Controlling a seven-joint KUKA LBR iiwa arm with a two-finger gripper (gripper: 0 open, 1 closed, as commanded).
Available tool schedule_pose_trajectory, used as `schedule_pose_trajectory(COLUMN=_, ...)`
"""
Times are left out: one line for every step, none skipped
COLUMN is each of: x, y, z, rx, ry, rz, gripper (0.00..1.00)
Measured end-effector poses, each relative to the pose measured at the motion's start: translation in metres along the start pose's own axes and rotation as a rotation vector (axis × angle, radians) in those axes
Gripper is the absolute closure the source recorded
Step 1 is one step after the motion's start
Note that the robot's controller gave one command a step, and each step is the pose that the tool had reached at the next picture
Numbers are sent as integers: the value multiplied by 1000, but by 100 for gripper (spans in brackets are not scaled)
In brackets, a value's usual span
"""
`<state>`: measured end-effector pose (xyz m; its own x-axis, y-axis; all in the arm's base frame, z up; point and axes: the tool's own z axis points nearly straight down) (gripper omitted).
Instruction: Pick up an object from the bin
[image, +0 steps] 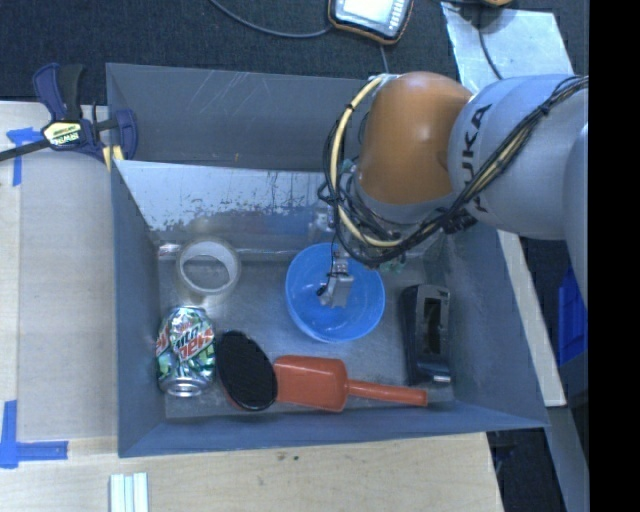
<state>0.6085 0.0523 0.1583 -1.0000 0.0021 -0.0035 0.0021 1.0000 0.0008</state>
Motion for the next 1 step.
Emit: schedule_pose_trajectory(x=0, y=0, z=0, rx=0, ry=0, rz=0, gripper=0)
